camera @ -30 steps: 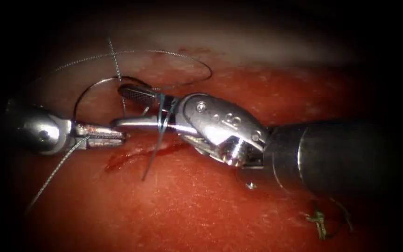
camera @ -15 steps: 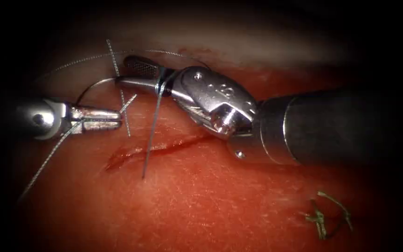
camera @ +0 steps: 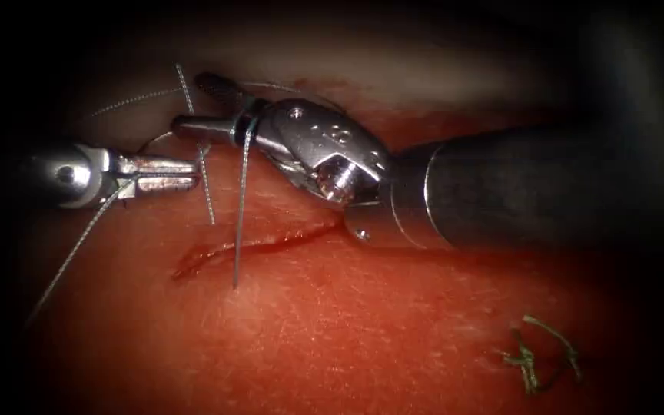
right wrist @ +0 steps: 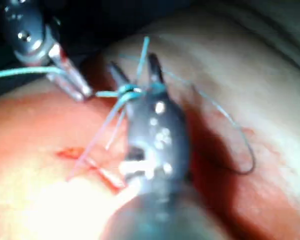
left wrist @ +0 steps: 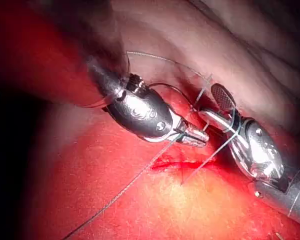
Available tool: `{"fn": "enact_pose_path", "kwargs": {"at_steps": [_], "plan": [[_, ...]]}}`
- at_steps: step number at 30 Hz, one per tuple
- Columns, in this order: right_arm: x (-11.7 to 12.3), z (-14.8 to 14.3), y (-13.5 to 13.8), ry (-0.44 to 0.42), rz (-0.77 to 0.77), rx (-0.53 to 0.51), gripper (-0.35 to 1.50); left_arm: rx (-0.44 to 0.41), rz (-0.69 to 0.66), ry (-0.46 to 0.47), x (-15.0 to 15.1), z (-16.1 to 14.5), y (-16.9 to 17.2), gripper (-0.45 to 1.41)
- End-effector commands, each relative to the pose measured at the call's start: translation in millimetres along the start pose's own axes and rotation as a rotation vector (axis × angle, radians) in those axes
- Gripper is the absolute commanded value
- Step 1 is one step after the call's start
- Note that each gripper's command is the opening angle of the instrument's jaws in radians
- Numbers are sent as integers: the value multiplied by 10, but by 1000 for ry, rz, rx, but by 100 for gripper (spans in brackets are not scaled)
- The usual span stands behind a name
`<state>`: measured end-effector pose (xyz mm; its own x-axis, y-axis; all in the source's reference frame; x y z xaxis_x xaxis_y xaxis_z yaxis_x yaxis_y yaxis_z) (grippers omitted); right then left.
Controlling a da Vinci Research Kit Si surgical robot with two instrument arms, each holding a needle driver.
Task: Wound Closure
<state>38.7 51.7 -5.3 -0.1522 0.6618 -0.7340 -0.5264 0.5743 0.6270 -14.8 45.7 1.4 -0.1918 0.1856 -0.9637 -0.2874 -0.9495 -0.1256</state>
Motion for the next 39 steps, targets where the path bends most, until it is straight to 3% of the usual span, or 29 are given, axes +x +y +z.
{"fn": "enact_pose_path", "kwargs": {"at_steps": [1, 11, 19, 33, 36, 39], "plan": [[-7, 13, -4, 2, 2, 0, 88, -2, -2, 1, -7, 4, 3, -35], [-5, 21, 1, 0, 13, -32, 71, 5, -2, -1, -7, -1, 2, -35], [-12, 30, 0, -35, 15, -42, 98, 8, -3, -2, -6, -5, 1, -35], [-29, 34, 7, -98, -3, -96, 116, 7, -9, -2, -6, -7, 2, -35], [-31, 35, 6, -98, 2, -97, 113, 7, -9, -2, -6, -7, 2, -35], [-31, 35, 5, -101, 7, -98, 93, 7, -9, -2, -6, -7, 2, -35]]}}
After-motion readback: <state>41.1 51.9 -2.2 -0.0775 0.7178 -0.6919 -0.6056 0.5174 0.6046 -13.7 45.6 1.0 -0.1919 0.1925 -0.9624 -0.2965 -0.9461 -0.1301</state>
